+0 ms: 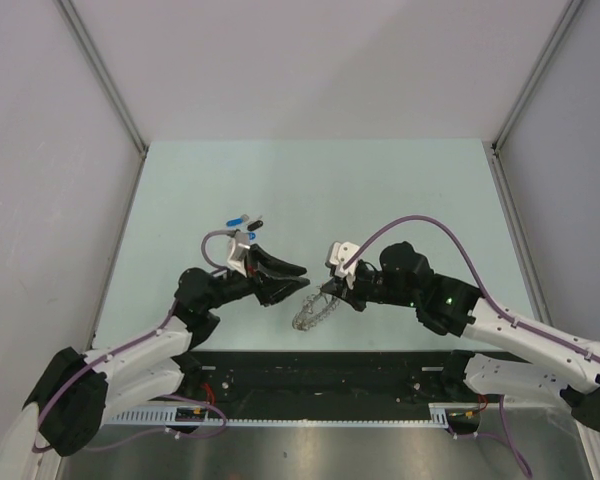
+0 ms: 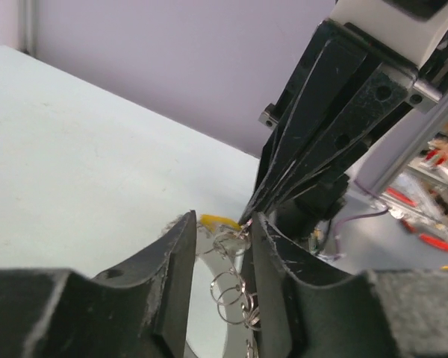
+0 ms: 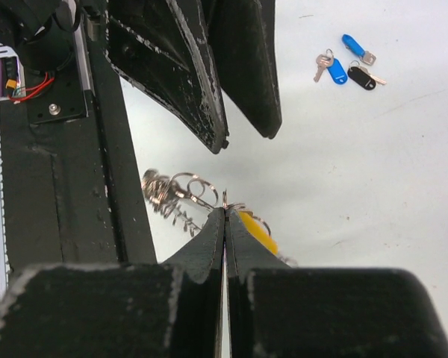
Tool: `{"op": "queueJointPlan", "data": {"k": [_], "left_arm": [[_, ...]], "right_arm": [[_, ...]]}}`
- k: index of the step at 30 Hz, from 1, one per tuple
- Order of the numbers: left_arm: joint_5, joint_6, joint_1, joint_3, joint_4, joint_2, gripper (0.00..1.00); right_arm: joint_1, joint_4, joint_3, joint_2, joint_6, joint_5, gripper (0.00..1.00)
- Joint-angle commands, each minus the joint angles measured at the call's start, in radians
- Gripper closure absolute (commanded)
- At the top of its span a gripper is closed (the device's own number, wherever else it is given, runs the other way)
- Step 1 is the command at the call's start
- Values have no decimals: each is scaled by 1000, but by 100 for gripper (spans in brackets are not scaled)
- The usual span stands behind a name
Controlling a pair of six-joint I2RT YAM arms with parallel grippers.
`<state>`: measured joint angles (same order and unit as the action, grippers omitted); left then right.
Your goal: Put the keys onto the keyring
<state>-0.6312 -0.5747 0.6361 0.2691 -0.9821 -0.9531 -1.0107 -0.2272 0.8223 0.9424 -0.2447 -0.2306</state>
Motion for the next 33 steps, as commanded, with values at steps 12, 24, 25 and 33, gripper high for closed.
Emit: {"op": "queueJointPlan", "data": {"k": [12,24,25,33], "left_arm": [[-134,490,-62,240,602,91,41],[166,552,-70,251,733,255,11],[206,552,-70,252,743,272,7],[629,518,-76,302,859,353,0]], "right_arm": [[-3,-32,90,15,-71,10,100],[6,-32,107,38,-70,134,100],[11,-32,107,39,-68,142,100],[61,-9,120,49,-38,194,100]]}}
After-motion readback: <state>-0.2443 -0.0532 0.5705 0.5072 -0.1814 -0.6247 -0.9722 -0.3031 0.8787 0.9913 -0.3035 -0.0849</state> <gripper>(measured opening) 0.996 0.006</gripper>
